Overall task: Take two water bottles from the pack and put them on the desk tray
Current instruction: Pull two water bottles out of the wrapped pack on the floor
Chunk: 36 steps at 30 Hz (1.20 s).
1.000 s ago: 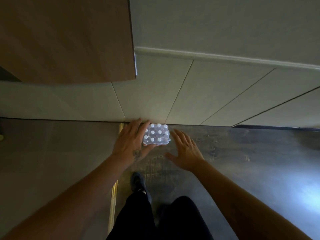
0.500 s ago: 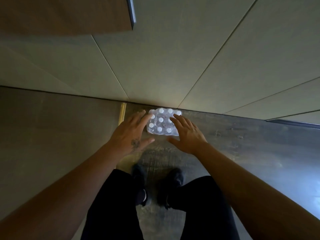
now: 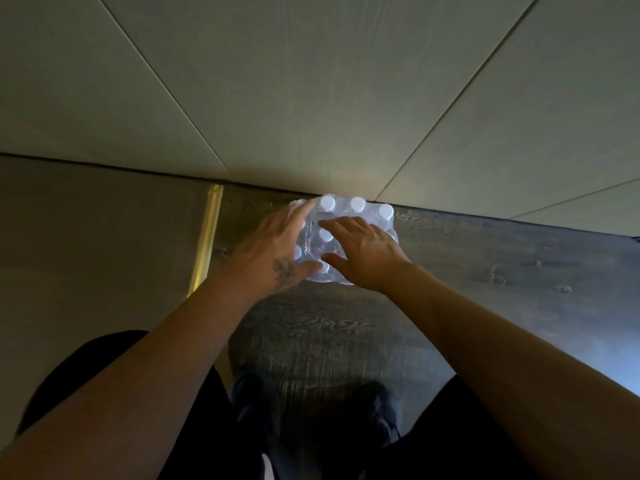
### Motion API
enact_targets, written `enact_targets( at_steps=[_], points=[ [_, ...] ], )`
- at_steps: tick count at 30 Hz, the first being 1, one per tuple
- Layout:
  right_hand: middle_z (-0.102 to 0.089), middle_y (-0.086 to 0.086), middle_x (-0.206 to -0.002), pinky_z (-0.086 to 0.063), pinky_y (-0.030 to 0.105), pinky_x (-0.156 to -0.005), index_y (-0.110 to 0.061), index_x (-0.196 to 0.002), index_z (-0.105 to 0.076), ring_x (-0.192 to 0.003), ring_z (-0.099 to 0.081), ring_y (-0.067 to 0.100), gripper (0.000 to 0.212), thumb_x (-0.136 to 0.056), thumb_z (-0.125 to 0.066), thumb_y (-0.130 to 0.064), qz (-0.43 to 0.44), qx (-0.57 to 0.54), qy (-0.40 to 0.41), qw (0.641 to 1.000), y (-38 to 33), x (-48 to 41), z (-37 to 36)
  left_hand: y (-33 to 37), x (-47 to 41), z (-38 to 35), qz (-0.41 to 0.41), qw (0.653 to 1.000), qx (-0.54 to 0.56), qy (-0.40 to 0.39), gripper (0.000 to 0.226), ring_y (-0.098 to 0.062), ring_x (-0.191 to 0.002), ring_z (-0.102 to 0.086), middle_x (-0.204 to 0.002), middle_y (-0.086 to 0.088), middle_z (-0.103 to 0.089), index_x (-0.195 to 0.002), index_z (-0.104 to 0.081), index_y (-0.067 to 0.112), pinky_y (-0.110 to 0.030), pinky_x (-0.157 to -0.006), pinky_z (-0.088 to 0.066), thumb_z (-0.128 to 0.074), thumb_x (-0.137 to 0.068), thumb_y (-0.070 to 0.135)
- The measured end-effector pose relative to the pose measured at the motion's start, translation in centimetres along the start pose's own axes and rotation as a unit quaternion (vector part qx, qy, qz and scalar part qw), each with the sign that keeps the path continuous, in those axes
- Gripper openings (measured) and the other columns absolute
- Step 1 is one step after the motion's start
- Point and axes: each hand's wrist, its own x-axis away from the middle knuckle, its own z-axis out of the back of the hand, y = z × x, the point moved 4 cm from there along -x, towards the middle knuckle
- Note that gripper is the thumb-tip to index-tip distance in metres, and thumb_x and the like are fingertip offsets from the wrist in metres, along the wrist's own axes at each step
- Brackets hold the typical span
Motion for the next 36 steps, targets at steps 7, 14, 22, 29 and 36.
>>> enact_targets(
  at_steps=[7,14,22,29,36],
  points=[
    [-0.058,0.006,-0.151,-0.041,0.047,-0.114,-0.024,-0.155,-0.045,-0.135,-0.058,0.03,0.059,-0.103,-0.057,-0.049,-0.027,0.096,0.021,0.995,1.2,-3.3,-3.7,-0.2,-3.1,-0.2,0.008,1.0,-0.004,0.006,0.117,-0.032,-0.165,-0.028,-0.181,-0.008,-0.021,-0.174,-0.001,0.035,-0.057,-0.126,-0.039,-0.08,-0.09,0.059],
    [-0.068,0.001,-0.138,-0.048,0.042,-0.099,-0.025,-0.144,-0.054,-0.118,-0.067,0.026,0.045,-0.103,-0.061,-0.043,-0.017,0.103,0.058,0.993,1.1,-4.1,-3.8,-0.1,-4.2,-0.2,0.017,0.997,0.052,-0.063,0.128,-0.033,-0.166,-0.028,-0.185,-0.007,-0.01,-0.171,0.004,0.046,-0.056,-0.128,-0.038,-0.089,-0.084,0.055],
    [-0.073,0.001,-0.121,-0.052,0.037,-0.069,-0.023,-0.128,-0.057,-0.086,-0.073,0.028,0.035,-0.103,-0.058,-0.048,0.034,0.056,0.134,0.989,0.6,-3.1,2.7,-0.9,-5.9,1.1,-0.018,0.99,0.132,-0.039,0.133,-0.022,-0.16,-0.039,-0.177,-0.002,-0.037,-0.173,-0.016,0.038,-0.034,-0.115,-0.039,-0.102,-0.072,0.039],
    [-0.071,0.003,-0.107,-0.057,0.048,-0.079,-0.013,-0.116,-0.063,-0.09,-0.069,0.026,0.033,-0.105,-0.057,-0.044,0.038,-0.134,0.251,0.958,-0.1,-1.5,10.3,-1.3,-7.3,0.9,-0.056,0.968,0.245,-0.01,0.106,0.0,-0.134,-0.062,-0.148,0.012,-0.062,-0.157,-0.044,0.029,-0.036,-0.115,-0.055,-0.104,-0.069,0.026],
    [-0.072,-0.012,-0.09,-0.046,0.016,-0.073,-0.02,-0.107,-0.07,-0.078,-0.059,-0.006,0.023,-0.101,-0.066,-0.042,0.028,-0.29,0.328,0.899,0.4,-1.4,14.7,0.4,-7.1,1.7,-0.081,0.951,0.279,0.103,0.077,0.032,-0.106,-0.061,-0.114,0.049,-0.068,-0.134,-0.055,0.043,0.005,-0.082,-0.049,-0.101,-0.072,0.045]
  ],
)
